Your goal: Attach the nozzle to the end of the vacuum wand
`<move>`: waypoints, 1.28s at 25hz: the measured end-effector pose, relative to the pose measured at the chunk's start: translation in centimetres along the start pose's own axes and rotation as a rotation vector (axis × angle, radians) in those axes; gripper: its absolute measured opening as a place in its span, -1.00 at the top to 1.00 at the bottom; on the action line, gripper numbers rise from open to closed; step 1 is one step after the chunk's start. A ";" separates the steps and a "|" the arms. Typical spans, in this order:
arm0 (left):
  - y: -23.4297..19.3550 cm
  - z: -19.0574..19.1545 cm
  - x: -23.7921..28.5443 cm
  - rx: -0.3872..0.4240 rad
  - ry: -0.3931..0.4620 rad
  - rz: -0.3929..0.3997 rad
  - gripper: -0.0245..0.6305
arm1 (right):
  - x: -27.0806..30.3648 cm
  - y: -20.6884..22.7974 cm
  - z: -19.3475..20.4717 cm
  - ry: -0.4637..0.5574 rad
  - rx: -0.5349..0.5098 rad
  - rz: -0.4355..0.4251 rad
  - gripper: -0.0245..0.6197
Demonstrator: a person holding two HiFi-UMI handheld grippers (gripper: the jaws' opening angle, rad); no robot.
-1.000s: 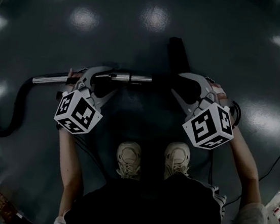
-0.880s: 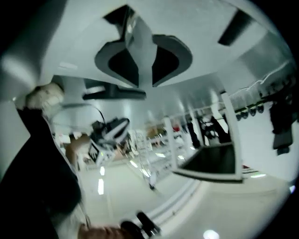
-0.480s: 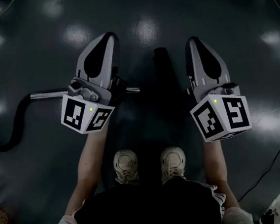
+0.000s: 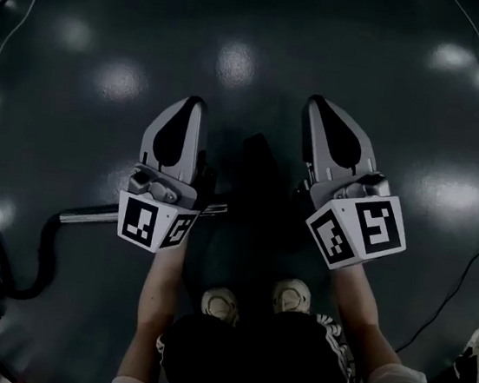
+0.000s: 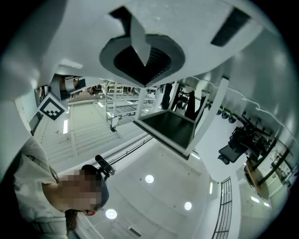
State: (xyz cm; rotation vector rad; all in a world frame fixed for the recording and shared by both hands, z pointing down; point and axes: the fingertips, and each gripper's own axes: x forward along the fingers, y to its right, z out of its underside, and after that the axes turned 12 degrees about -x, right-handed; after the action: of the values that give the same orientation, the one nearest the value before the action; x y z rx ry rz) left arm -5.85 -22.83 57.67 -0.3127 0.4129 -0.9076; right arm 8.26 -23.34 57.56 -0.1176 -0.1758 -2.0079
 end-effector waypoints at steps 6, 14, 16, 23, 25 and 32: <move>7.4 -19.3 3.6 -0.041 0.045 -0.078 0.92 | -2.6 -0.9 -19.5 -0.035 -0.037 0.024 0.90; 31.8 -51.5 5.4 0.023 -0.144 -0.141 0.92 | -17.0 -5.0 -56.5 -0.164 0.036 0.052 0.90; 35.2 -58.9 5.8 0.124 -0.134 -0.137 0.92 | -19.6 -5.9 -62.9 -0.142 0.036 0.063 0.90; 40.9 -67.4 4.3 0.153 0.041 -0.141 0.92 | -26.4 -8.5 -69.8 -0.046 -0.031 -0.008 0.90; 42.3 -67.5 4.6 0.147 0.056 -0.116 0.92 | -27.3 -8.9 -70.0 -0.041 -0.058 -0.019 0.90; 44.9 -67.1 5.0 0.147 0.064 -0.087 0.92 | -29.2 -9.5 -70.9 -0.006 -0.092 -0.044 0.90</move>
State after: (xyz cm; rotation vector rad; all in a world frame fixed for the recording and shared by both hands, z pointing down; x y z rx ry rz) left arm -3.64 -6.71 -21.61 -0.1684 0.3918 -1.0294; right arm 11.85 -5.83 -17.59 -0.1796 -0.0906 -2.0602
